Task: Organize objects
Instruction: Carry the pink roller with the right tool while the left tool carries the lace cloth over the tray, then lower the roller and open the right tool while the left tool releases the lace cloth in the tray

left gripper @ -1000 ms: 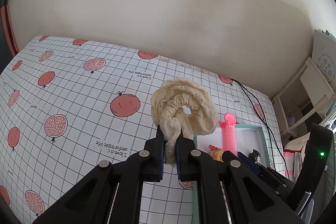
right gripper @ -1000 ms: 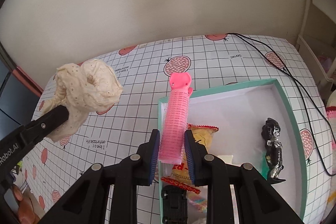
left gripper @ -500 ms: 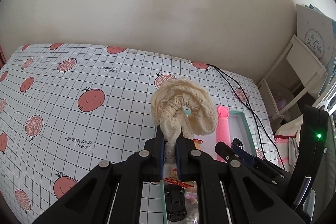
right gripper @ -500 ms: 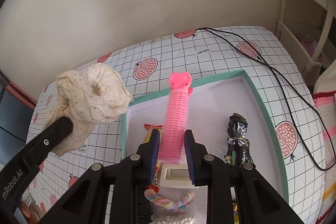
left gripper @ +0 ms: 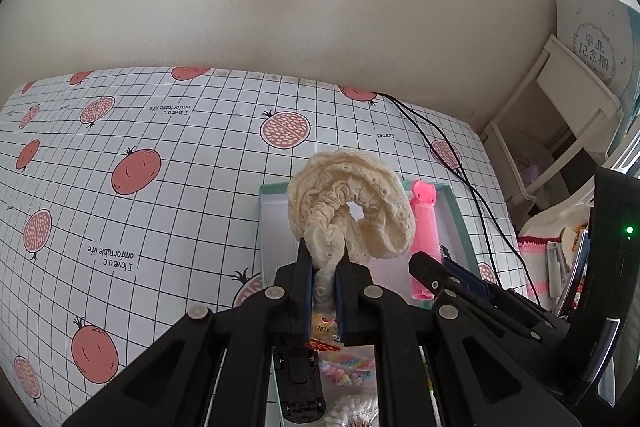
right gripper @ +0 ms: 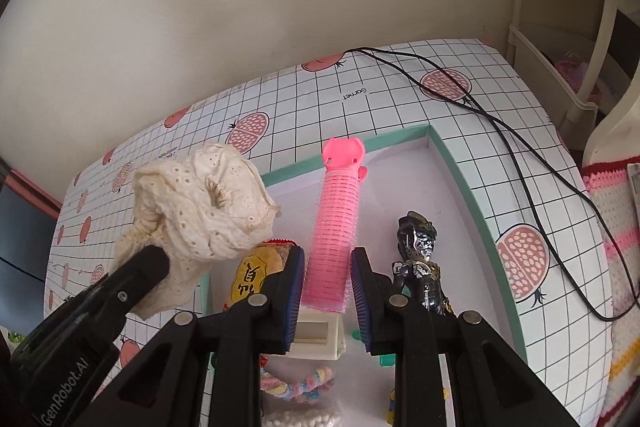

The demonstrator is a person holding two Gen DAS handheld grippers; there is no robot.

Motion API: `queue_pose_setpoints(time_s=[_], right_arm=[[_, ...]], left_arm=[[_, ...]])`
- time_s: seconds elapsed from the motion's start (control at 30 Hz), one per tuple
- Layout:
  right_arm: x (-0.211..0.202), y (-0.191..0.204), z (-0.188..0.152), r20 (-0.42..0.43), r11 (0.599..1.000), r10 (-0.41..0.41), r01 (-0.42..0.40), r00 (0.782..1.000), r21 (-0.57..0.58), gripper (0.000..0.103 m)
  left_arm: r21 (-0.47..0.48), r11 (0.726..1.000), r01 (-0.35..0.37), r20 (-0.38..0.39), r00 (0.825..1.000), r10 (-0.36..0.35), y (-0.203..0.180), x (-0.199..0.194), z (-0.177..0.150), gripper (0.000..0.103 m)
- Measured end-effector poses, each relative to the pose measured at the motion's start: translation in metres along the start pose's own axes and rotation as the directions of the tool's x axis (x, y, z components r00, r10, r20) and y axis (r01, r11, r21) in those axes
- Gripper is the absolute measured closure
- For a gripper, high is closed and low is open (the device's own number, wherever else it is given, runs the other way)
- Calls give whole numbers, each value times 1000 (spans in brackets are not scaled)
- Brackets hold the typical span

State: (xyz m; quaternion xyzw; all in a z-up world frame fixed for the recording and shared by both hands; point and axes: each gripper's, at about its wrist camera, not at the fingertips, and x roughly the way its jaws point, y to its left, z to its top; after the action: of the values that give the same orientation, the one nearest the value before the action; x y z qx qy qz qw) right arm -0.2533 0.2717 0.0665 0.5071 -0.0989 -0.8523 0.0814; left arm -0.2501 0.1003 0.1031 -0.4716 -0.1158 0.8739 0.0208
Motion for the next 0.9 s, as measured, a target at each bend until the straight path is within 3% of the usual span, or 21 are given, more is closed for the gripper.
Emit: queue_pose_setpoints(time_s=[0.9], right_arm=[[30, -10, -12, -81, 999, -32, 31, 996, -11, 77]], left_arm=[[-3, 1000, -13, -165, 986, 13, 1, 56, -26, 92]])
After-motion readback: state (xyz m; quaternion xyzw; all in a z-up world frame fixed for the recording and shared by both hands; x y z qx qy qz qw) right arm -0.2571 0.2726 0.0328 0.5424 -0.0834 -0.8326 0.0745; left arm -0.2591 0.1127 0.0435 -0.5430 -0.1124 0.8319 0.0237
